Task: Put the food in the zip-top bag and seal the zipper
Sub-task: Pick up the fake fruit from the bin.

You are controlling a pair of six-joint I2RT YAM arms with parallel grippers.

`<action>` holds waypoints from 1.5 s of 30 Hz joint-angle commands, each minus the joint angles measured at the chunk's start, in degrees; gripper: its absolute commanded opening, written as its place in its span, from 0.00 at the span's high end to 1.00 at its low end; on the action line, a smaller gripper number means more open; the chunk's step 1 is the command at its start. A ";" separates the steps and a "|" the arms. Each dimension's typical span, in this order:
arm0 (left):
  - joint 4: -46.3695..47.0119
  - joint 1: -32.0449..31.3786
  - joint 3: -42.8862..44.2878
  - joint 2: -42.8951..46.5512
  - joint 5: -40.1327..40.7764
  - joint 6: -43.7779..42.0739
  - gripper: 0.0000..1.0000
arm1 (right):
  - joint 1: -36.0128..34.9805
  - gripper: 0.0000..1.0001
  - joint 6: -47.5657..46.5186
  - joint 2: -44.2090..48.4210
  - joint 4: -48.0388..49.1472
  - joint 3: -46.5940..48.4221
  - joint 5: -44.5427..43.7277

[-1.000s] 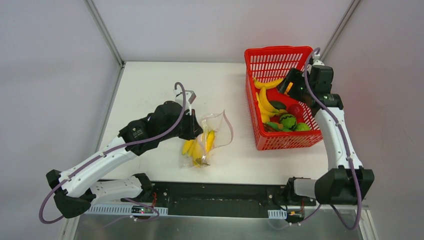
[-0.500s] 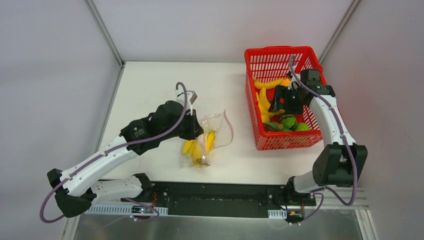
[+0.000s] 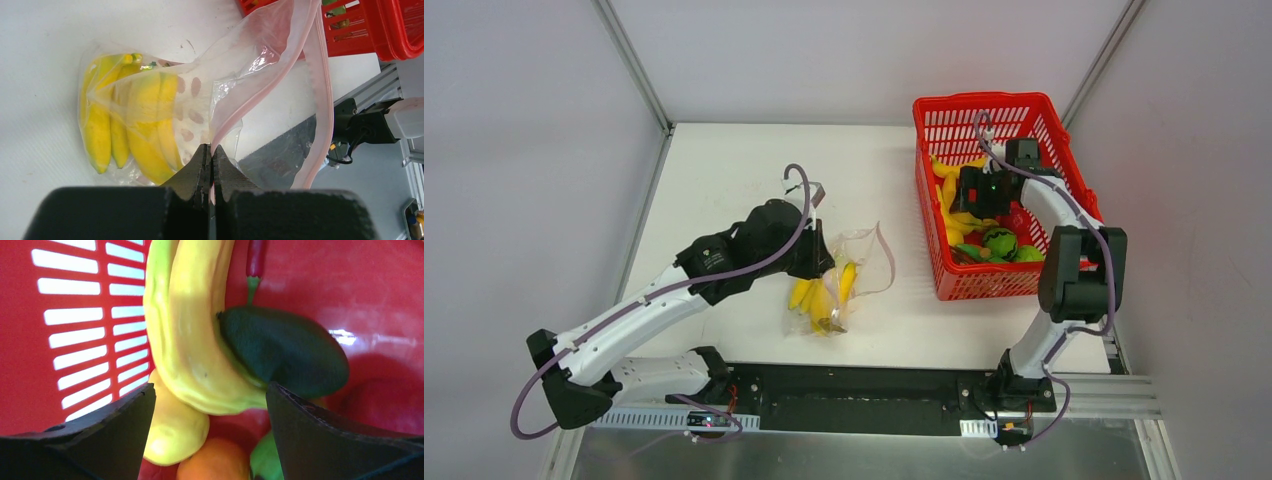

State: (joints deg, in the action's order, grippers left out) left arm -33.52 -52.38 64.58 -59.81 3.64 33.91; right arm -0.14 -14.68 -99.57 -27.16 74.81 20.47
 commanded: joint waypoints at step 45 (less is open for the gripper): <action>0.61 0.44 0.02 0.85 1.59 2.81 1.00 | 1.70 0.88 21.97 25.38 41.11 -20.17 2.46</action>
State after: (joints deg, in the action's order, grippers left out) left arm -33.74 -52.38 65.52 -61.08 4.71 35.68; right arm 0.97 1.78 -78.54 6.70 56.34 24.51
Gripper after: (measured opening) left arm 0.009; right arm 0.303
